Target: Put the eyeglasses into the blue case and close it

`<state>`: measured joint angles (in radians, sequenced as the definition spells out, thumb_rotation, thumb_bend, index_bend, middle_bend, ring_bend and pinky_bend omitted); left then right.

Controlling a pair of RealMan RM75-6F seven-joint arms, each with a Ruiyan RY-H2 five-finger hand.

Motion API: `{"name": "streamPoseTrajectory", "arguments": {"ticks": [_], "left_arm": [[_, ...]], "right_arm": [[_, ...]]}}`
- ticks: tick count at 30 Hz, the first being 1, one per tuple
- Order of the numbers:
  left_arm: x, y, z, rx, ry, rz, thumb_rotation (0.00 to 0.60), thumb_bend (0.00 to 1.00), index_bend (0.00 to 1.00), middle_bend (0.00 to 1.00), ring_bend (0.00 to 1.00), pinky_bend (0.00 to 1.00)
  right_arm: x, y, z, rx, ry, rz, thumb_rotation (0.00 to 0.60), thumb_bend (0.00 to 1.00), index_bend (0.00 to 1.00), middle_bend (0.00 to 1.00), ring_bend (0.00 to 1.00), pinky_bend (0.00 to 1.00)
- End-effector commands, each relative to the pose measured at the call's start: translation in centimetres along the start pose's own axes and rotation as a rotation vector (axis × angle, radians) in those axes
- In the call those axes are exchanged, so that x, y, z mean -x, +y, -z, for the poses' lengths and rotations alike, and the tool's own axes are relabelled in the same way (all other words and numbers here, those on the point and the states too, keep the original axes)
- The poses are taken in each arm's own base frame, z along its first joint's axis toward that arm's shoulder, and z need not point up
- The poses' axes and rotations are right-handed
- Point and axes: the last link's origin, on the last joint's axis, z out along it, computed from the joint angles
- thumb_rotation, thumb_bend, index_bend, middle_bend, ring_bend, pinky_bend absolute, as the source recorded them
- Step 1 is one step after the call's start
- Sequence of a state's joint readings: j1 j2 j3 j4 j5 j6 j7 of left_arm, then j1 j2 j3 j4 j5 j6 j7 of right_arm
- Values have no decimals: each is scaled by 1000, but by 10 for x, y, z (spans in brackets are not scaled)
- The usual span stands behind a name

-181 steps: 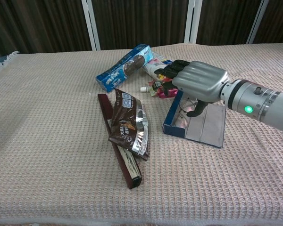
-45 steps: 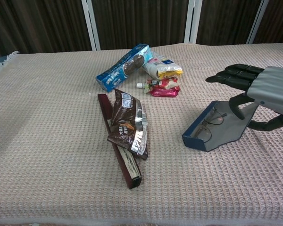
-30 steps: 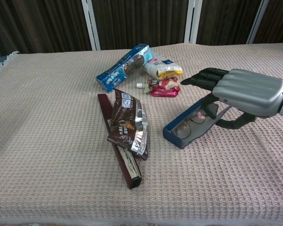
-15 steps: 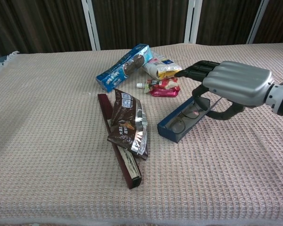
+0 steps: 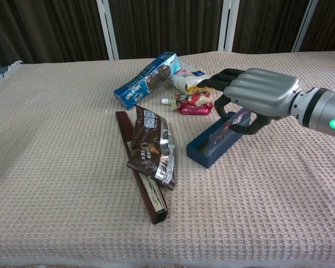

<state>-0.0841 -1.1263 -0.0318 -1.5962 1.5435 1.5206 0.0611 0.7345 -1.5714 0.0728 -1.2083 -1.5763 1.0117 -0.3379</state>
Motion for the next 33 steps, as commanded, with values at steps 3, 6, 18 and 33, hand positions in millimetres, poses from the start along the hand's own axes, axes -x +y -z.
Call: {"name": "streamPoseTrajectory", "arguments": {"ticks": [3,6,18,33], "left_arm": [[0,0,0,-1,0,1,600,412,0,0,0,83],[0,-1,0,-1,0,2,600,413,0,0,0,83],[-1,-1,0,-2,-2,4,600,413,0,0,0,83],[-2,-2,0,-2,4,9,600,414,0,0,0,82]], "right_arm": [[0,-3,-12,16,-13,-4,600,659,686,144,0,0],[0,-5,-18,21,-17,-3,600,660,686,144,0,0],[1,-13,-39,50,-51,8,600,659,629,143,0,0],[-4,-14,-48,92,-43,-3,600,457,370,98,0,0]]}}
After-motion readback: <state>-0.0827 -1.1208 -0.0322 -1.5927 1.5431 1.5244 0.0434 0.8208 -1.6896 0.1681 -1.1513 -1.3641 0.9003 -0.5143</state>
